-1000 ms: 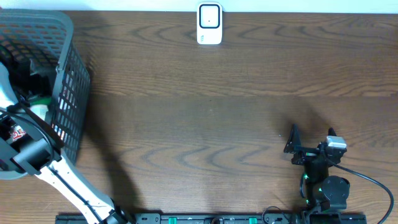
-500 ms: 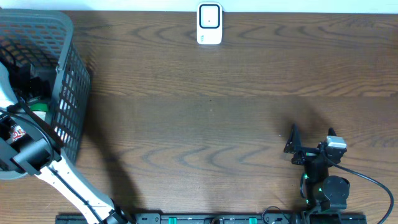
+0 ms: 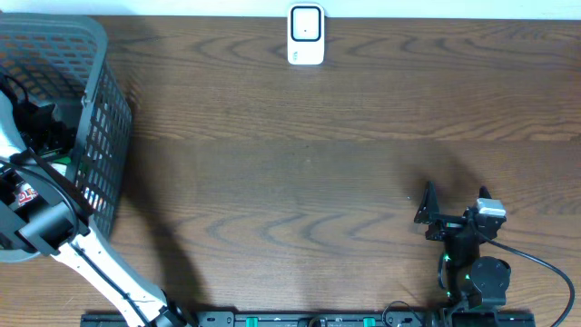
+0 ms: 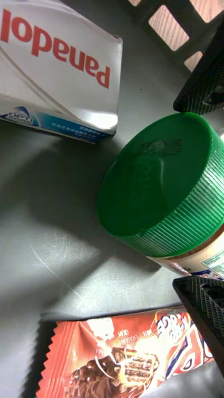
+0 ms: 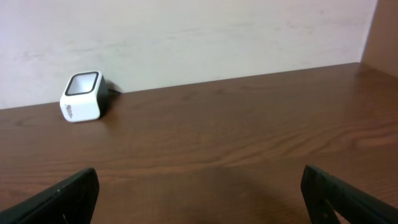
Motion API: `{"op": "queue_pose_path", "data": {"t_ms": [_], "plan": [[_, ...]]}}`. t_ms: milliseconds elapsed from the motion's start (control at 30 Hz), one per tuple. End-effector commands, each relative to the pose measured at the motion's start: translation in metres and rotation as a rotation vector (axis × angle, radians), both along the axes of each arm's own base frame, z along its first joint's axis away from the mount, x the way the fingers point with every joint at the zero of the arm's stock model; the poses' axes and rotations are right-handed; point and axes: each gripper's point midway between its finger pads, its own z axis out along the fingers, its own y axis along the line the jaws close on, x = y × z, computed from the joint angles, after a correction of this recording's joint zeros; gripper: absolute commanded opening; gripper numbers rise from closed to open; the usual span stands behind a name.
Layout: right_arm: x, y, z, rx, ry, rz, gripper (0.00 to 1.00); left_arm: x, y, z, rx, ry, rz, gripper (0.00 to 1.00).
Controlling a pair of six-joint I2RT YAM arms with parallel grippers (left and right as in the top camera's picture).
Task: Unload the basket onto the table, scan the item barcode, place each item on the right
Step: 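Reach the left gripper into the basket toward the green-lidded jar, then grasp the green-lidded jar with the left gripper and lift it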
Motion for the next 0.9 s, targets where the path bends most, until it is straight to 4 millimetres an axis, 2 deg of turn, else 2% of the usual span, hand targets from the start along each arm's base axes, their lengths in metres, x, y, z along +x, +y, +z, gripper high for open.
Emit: {"op": "queue_pose_path", "data": {"t_ms": [0, 233, 567, 800, 867], "plan": [[0.000, 0.001, 0.000, -0.014, 0.000, 0.007, 0.99, -0.004, 0.001, -0.005, -0.018, 0.015, -0.035, 0.81], [0.000, 0.001, 0.000, -0.014, 0.000, 0.007, 0.99, -0.005, 0.001, -0.013, -0.021, 0.018, -0.045, 0.66], [0.000, 0.001, 0.000, -0.014, 0.000, 0.007, 0.99, 0.010, 0.013, -0.013, 0.035, -0.041, 0.015, 0.64], [0.000, 0.001, 0.000, -0.014, 0.000, 0.007, 0.99, 0.014, 0.017, -0.002, 0.060, -0.066, 0.023, 0.64], [0.000, 0.001, 0.000, -0.014, 0.000, 0.007, 0.99, 0.015, 0.017, 0.005, 0.071, -0.082, 0.024, 0.69]]}}
